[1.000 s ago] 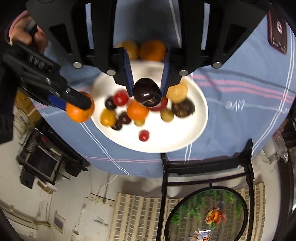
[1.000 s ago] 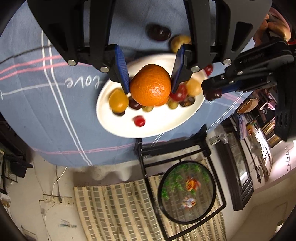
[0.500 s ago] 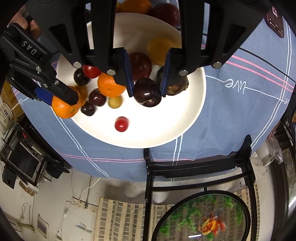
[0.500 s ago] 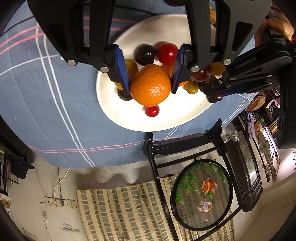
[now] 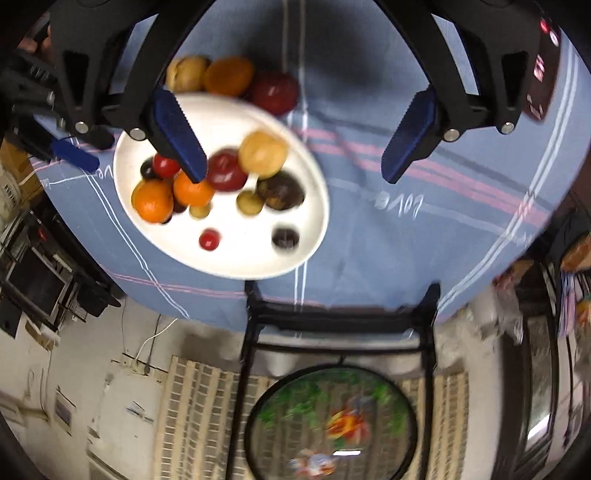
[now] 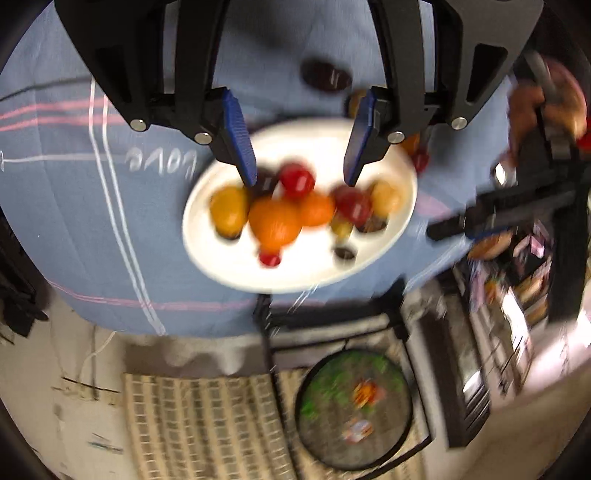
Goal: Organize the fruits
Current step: 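Place a tangerine with the right tool while the left tool places a dark plum, then place a dark plum with the right tool while the left tool places the speckled pear-melon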
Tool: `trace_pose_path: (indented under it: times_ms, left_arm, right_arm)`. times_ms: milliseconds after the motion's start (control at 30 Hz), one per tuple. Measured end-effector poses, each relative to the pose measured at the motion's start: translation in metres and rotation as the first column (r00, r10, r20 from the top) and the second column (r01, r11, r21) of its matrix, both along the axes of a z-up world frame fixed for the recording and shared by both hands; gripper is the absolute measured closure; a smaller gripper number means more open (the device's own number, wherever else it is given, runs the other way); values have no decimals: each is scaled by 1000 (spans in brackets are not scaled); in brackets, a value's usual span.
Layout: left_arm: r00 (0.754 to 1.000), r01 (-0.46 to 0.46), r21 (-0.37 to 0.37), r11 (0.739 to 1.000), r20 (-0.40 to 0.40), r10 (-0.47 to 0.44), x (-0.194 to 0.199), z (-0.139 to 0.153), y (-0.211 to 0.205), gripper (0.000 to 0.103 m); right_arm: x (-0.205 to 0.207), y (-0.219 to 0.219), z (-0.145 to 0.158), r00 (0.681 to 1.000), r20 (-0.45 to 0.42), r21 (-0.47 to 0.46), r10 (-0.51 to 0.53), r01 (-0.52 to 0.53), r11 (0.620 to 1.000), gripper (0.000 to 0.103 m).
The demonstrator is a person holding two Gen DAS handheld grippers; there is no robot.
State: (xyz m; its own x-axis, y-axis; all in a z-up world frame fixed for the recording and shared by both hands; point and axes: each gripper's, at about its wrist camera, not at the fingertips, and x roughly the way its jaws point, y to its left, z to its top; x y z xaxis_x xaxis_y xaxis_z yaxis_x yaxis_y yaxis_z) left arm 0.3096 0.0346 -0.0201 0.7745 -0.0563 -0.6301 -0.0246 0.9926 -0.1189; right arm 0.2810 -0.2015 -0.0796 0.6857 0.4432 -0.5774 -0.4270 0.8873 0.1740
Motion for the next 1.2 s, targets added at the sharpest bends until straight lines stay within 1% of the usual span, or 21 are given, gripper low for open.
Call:
trace_pose_path:
  times_ms: [67, 133, 267, 367, 567, 633, 667, 700, 800, 867, 900, 967, 1000, 1033, 1067, 1100, 1133, 1167, 1200]
  left_arm:
    - [1000, -15, -33, 999, -28, 14, -6, -7, 9, 6]
    - [999, -23, -38, 999, -39, 21, -11, -12, 13, 6]
    - [999, -39, 36, 999, -27, 40, -16, -14, 7, 6]
    - [999, -33, 48, 998, -21, 34, -17, -13, 5, 6]
    - [999, -36, 50, 998, -9, 37, -21, -9, 6, 6]
    - [999, -35, 53, 998, -8, 35, -21, -8, 5, 6]
    - [999, -35, 54, 998, -5, 35, -21, -8, 5, 6]
    - [999, -35, 56, 998, -2, 35, -22, -7, 5, 6]
    - [999, -39, 65, 997, 4, 39, -22, -7, 6, 6]
    - [999, -38, 70, 997, 5, 38, -23, -7, 6, 6]
    - [1000, -27, 68, 997, 6, 27, -24, -7, 5, 6]
    - [998, 58, 79, 995, 13, -59, -29, -6, -5, 6]
    - [993, 119, 99, 988, 15, -121, -33, -6, -14, 7]
    - [986, 161, 116, 980, 15, -164, -36, -7, -21, 7]
    - [971, 234, 148, 961, 14, -239, -42, -9, -35, 9]
    - [954, 294, 168, 941, 7, -300, -47, -11, -47, 16]
    - [936, 347, 176, 921, -7, -352, -50, -15, -57, 26]
    - [912, 407, 181, 896, -31, -408, -53, -20, -68, 33]
    - [899, 436, 190, 879, -48, -436, -55, -24, -76, 43]
  right_arm:
    - [-9, 4, -8, 999, -30, -35, 33, -34, 999, 54]
    - [-15, 11, -15, 996, -67, -71, 59, -64, 995, 54]
    - [-19, 24, -25, 992, -90, -156, 86, -100, 983, 54]
    - [-16, 28, -32, 987, -126, -164, 98, -118, 979, 54]
    - [-14, 33, -40, 985, -142, -195, 102, -129, 972, 54]
    - [-14, 36, -43, 983, -147, -200, 107, -136, 970, 60]
    - [-15, 37, -44, 983, -151, -208, 108, -139, 968, 62]
    - [-15, 38, -46, 982, -154, -217, 108, -140, 966, 67]
    - [-17, 37, -47, 982, -157, -218, 105, -138, 966, 69]
    - [-17, 33, -43, 985, -145, -201, 96, -124, 972, 69]
    - [-16, 27, -38, 987, -137, -169, 86, -109, 980, 69]
    - [-15, 16, -30, 991, -122, -127, 54, -69, 989, 69]
    - [-14, 12, -27, 993, -116, -116, 37, -51, 992, 69]
    - [-13, 8, -25, 993, -116, -105, 24, -37, 994, 69]
    - [-12, 4, -24, 993, -120, -93, 14, -25, 995, 69]
    - [-9, -1, -24, 991, -134, -68, -1, -8, 998, 69]
    - [-7, -5, -25, 989, -148, -50, -5, -2, 999, 69]
    - [-5, -8, -25, 986, -164, -28, -6, 1, 1000, 69]
    - [-4, -9, -26, 985, -171, -17, -8, 5, 1000, 69]
